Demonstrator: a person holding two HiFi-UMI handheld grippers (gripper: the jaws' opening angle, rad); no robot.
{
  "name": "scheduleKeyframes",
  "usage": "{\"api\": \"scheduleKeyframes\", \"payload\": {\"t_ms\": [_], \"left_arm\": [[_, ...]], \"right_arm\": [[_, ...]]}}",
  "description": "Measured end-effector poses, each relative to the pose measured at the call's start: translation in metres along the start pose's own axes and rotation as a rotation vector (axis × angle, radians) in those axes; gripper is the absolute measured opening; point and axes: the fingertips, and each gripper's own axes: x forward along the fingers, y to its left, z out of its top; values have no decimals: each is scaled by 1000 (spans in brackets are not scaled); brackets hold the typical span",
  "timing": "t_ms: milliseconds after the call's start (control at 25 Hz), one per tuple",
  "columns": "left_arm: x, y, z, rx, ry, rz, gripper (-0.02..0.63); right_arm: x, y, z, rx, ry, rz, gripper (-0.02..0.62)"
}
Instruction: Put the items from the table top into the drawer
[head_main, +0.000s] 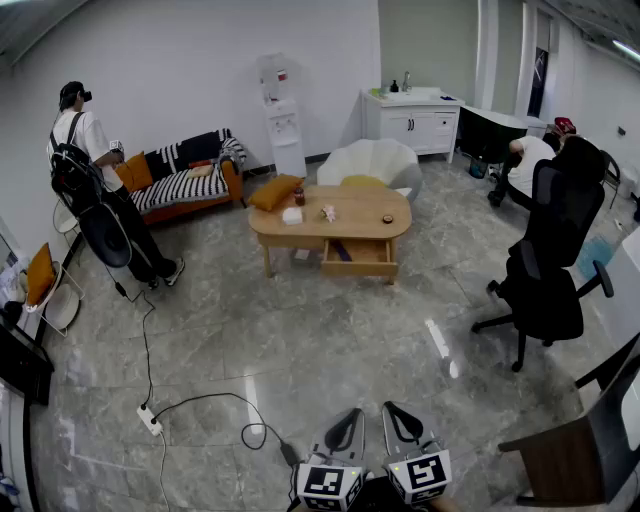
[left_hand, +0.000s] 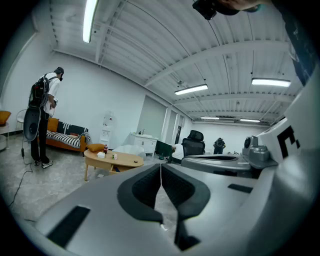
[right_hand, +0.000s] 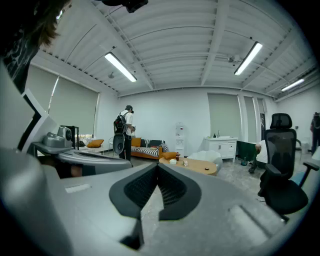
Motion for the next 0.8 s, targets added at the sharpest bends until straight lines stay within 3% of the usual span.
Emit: {"api": "scheduleKeyframes", "payload": {"t_ms": [240,800], "left_arm": [[8,0,-6,-14,3,7,14],[69,9,-1,-38,17,-66,15]], "right_arm": [[1,-8,3,1,-7,1,2],[45,-40,0,20,23,-18,3]]}}
